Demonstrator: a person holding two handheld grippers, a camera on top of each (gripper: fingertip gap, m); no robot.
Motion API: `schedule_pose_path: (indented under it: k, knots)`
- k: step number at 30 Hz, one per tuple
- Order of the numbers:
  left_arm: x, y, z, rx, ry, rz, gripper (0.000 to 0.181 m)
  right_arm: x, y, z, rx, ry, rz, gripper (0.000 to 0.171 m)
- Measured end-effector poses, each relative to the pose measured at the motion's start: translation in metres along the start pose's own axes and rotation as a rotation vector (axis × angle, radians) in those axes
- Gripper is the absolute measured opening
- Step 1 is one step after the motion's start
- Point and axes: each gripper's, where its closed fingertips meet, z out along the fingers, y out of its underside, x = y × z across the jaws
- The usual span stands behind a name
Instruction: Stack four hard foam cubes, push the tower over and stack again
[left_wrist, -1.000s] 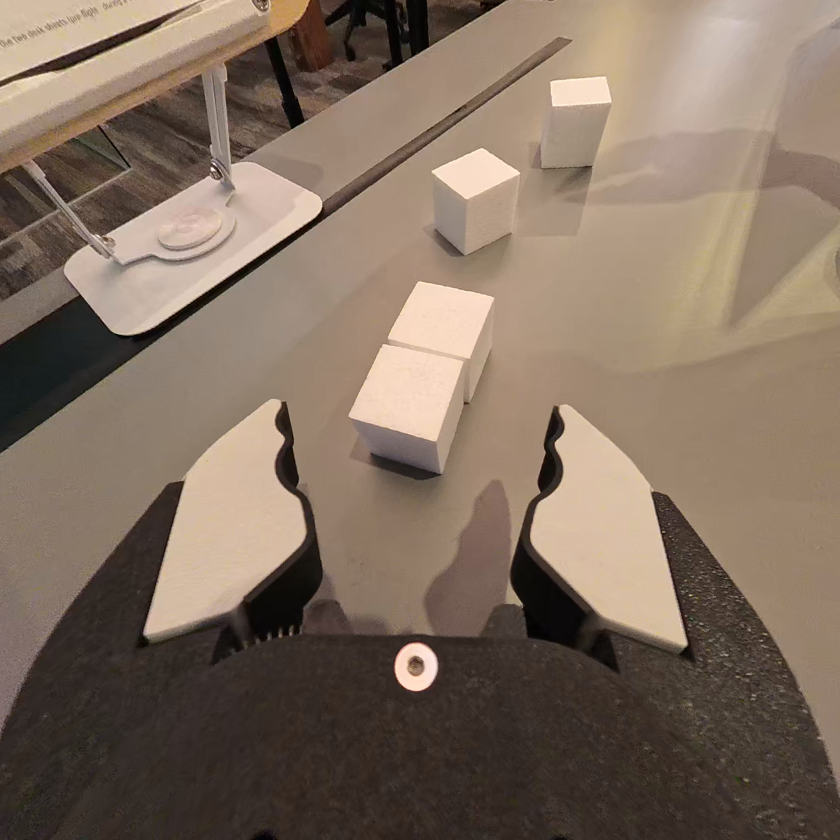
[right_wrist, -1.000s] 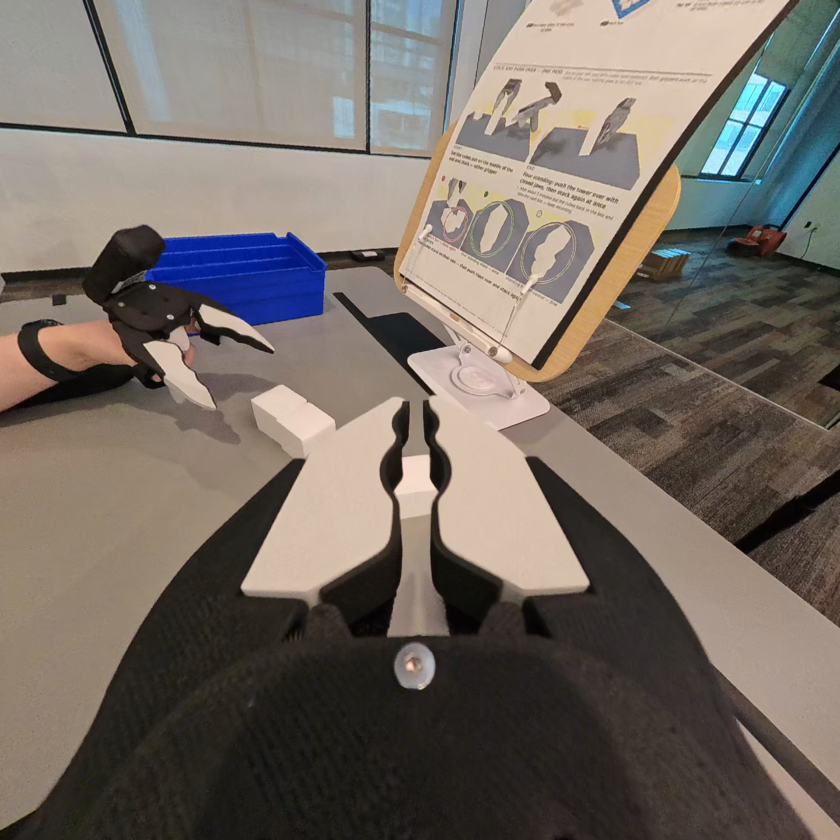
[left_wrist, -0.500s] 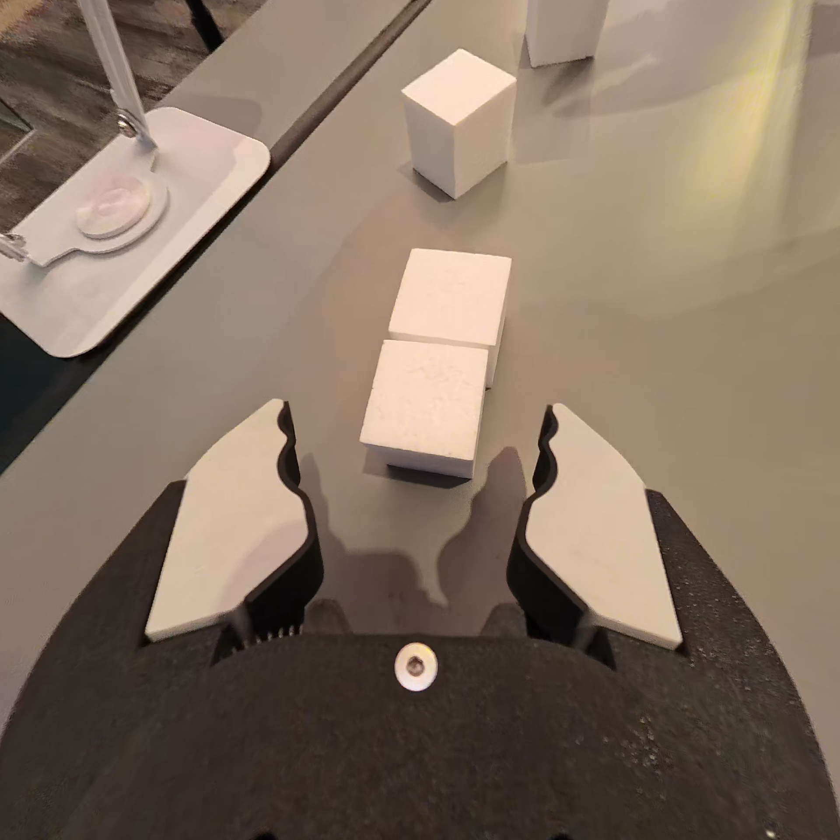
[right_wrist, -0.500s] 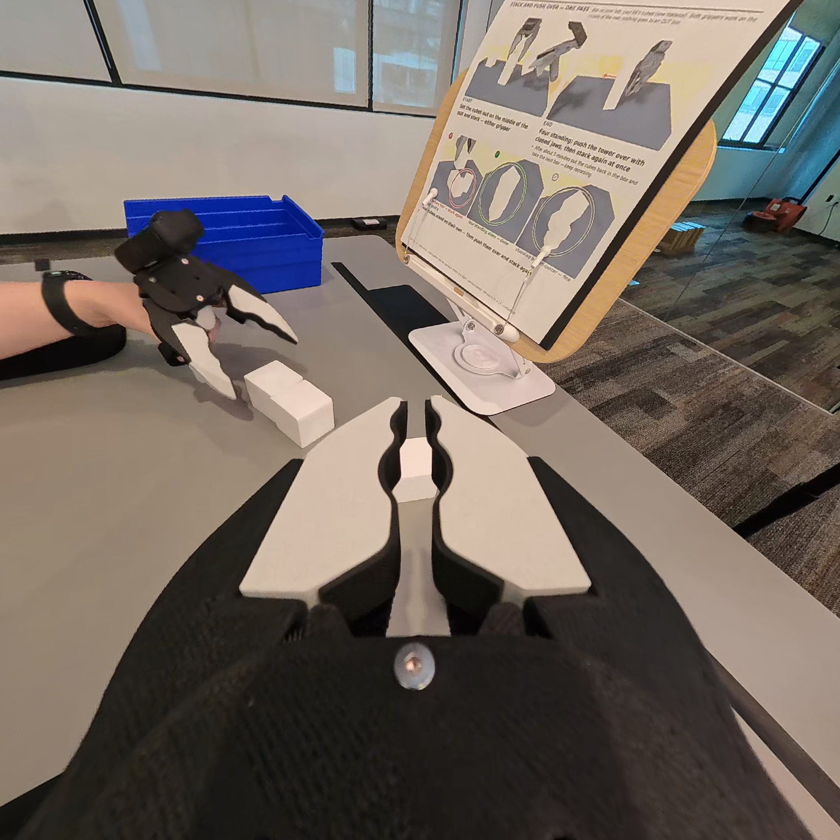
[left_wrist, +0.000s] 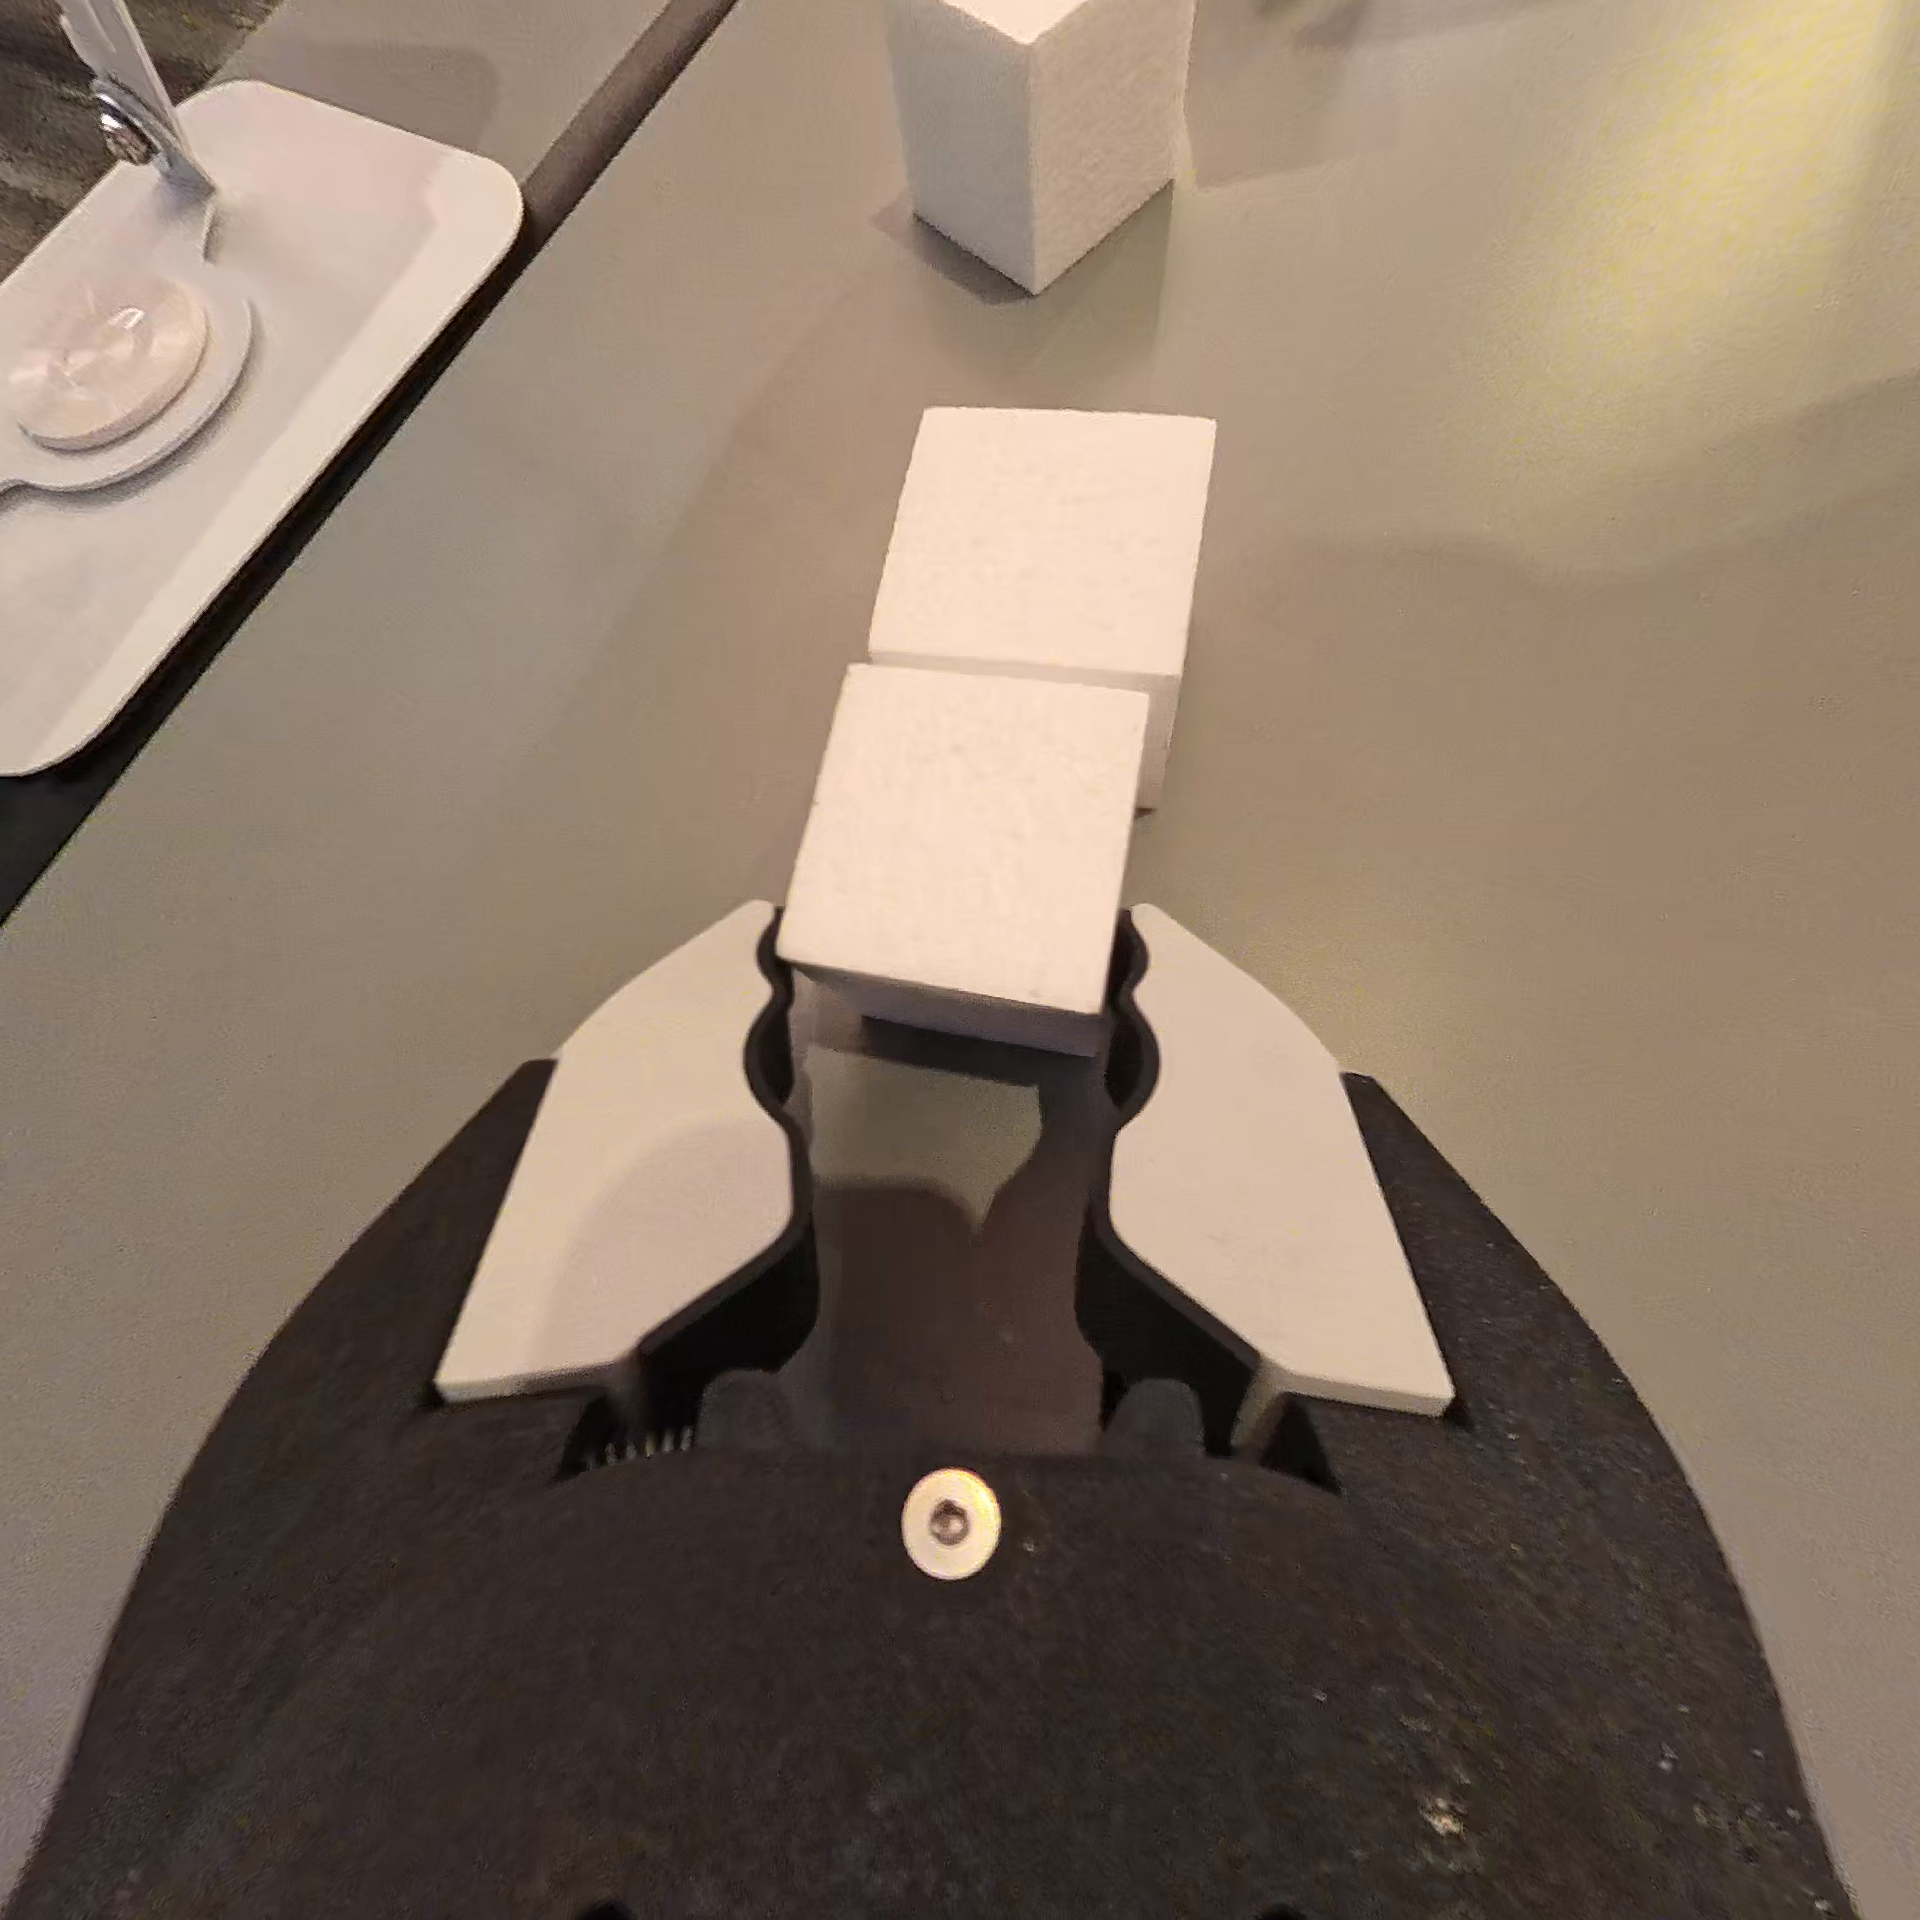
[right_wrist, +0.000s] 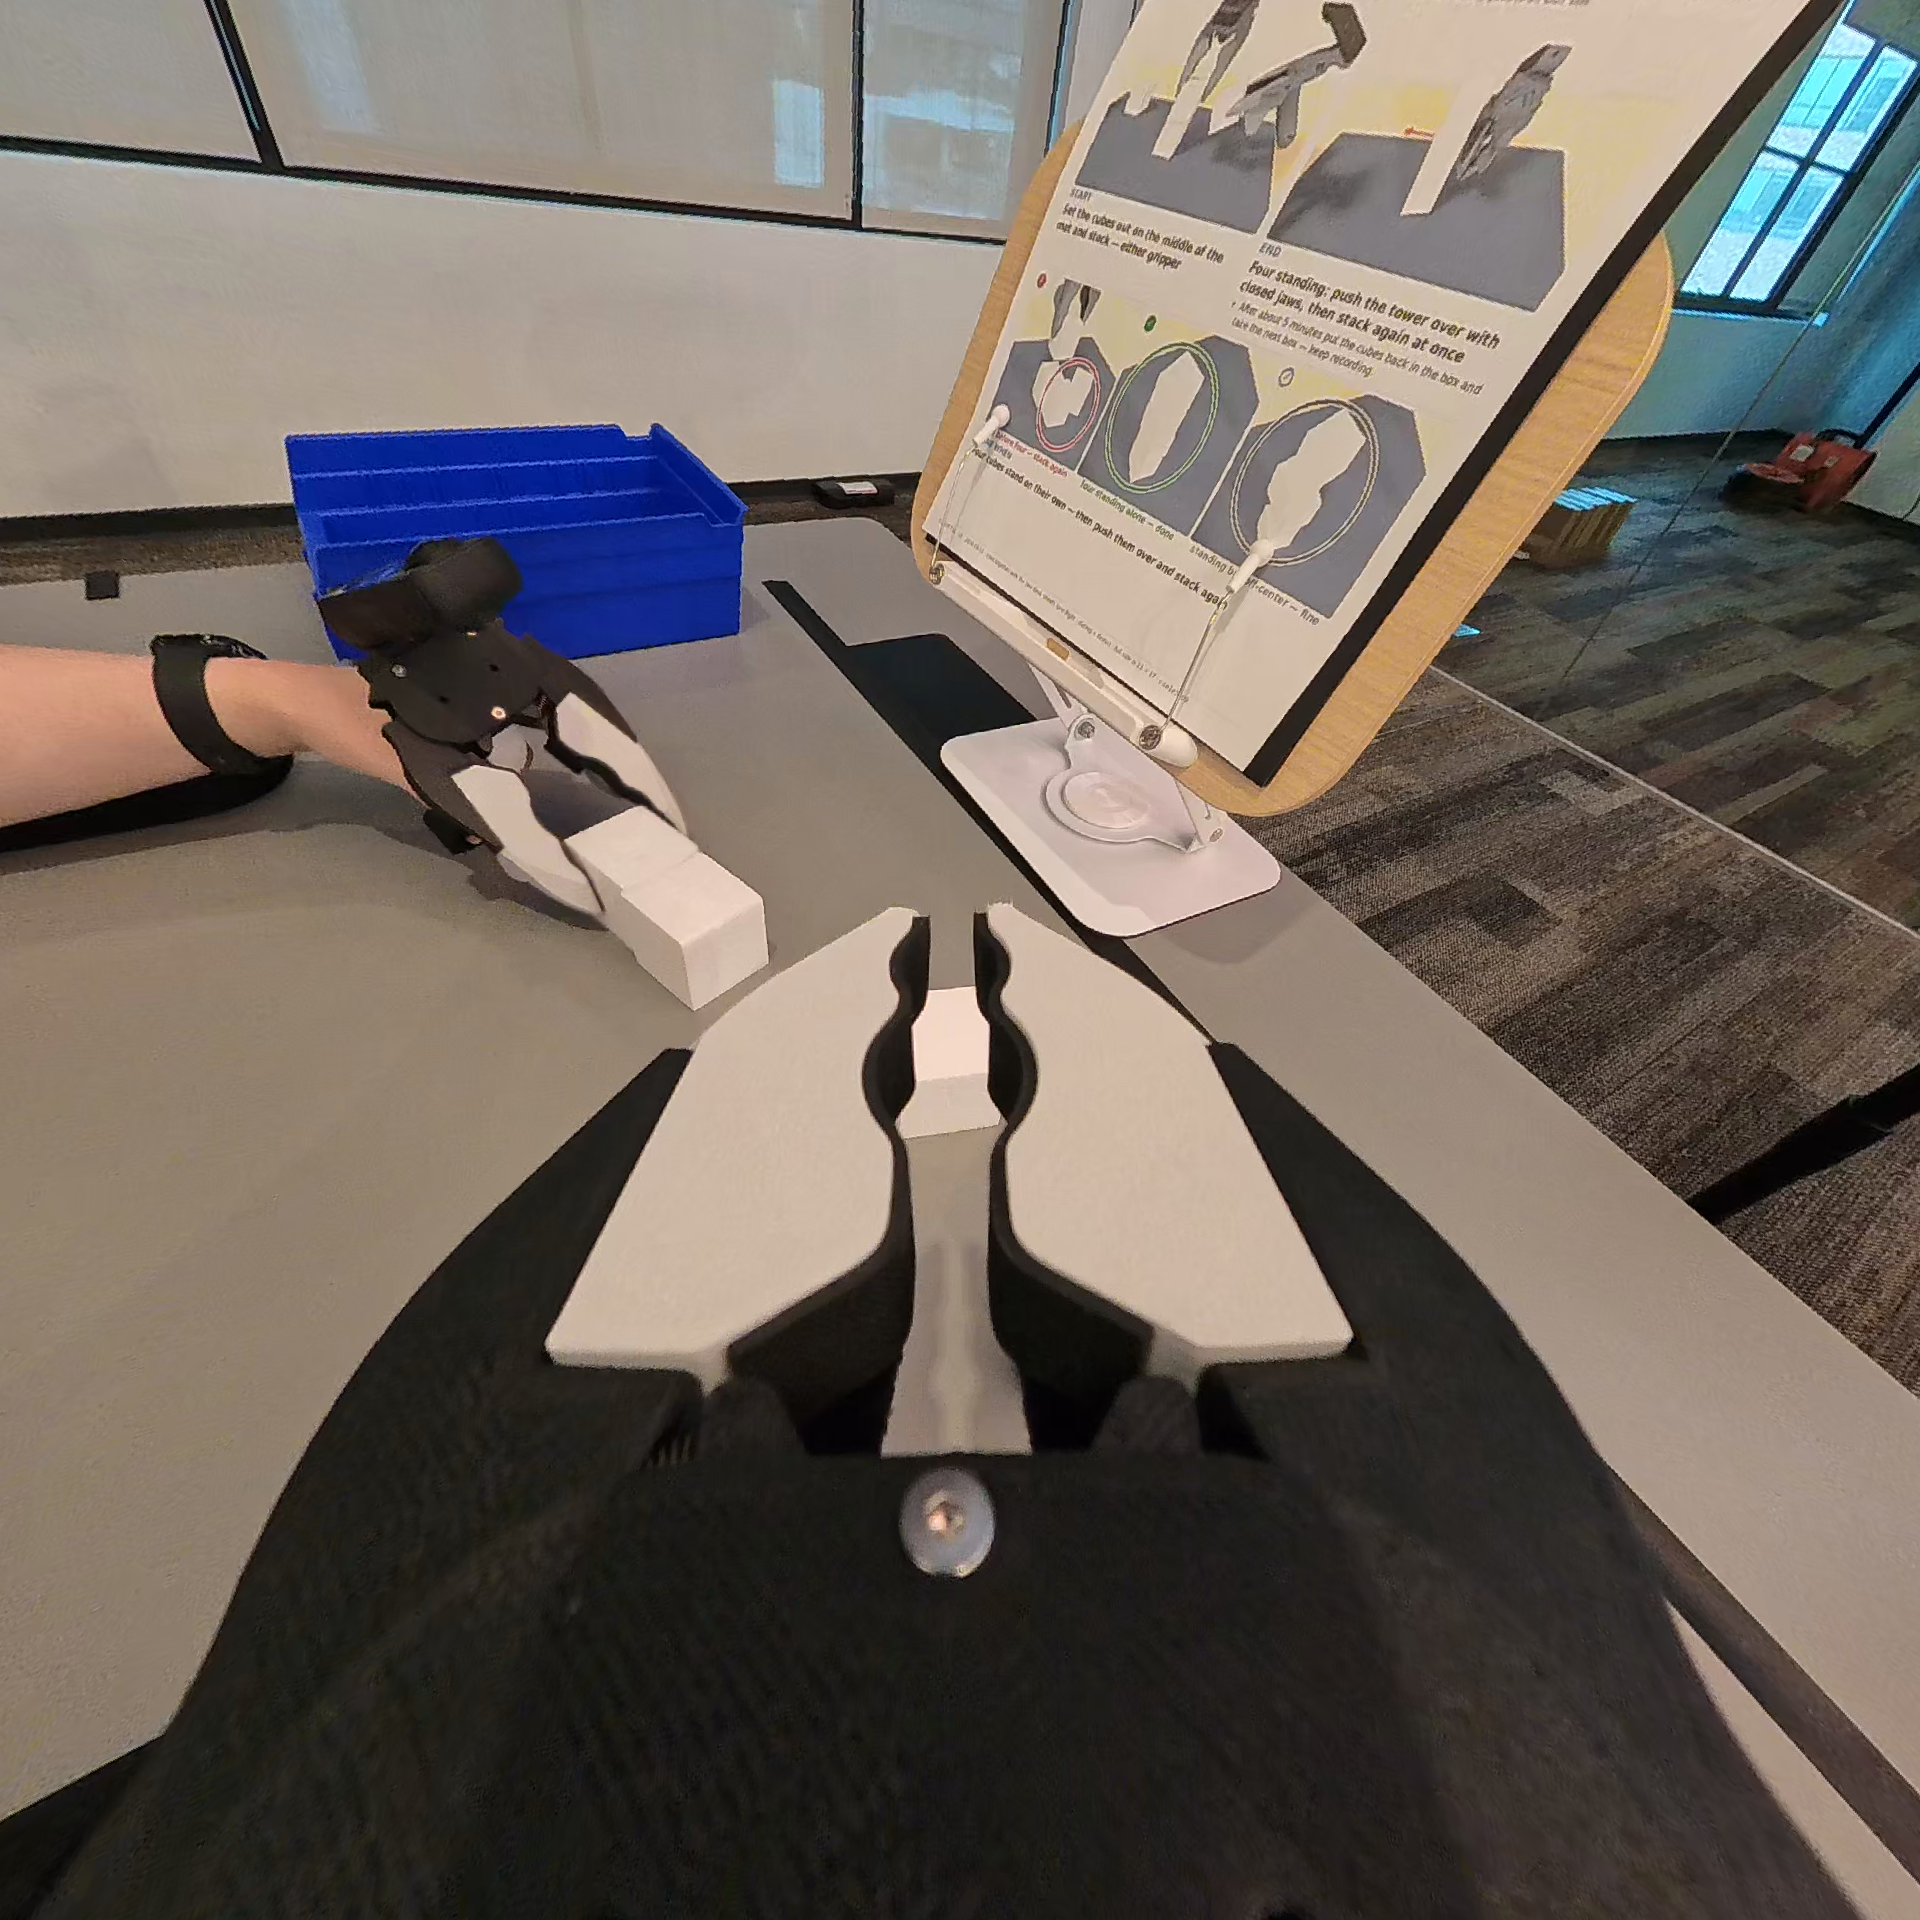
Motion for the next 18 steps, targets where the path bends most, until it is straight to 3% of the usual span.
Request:
schedule_pose_path:
  k: [5,11,14,18]
  knots:
    - [-0.007,-0.007,-0.016,0.034,-0.016,0.008,0.058,0.0,0.001,0.0,0.001,-0.004,0.003,0.009]
    - [-0.014,-0.083,-0.043,0.282,0.021,-0.139,0.058,0.0,0.003,0.004,-0.011,-0.011,0.004,0.009]
    - [-0.002,-0.097,-0.03,0.247,0.063,-0.101,0.058,-0.001,0.006,0.007,-0.027,-0.017,-0.001,0.01]
    - [0.005,-0.088,-0.013,0.133,0.04,-0.007,0.058,-0.002,0.009,0.009,-0.038,-0.029,-0.002,0.01]
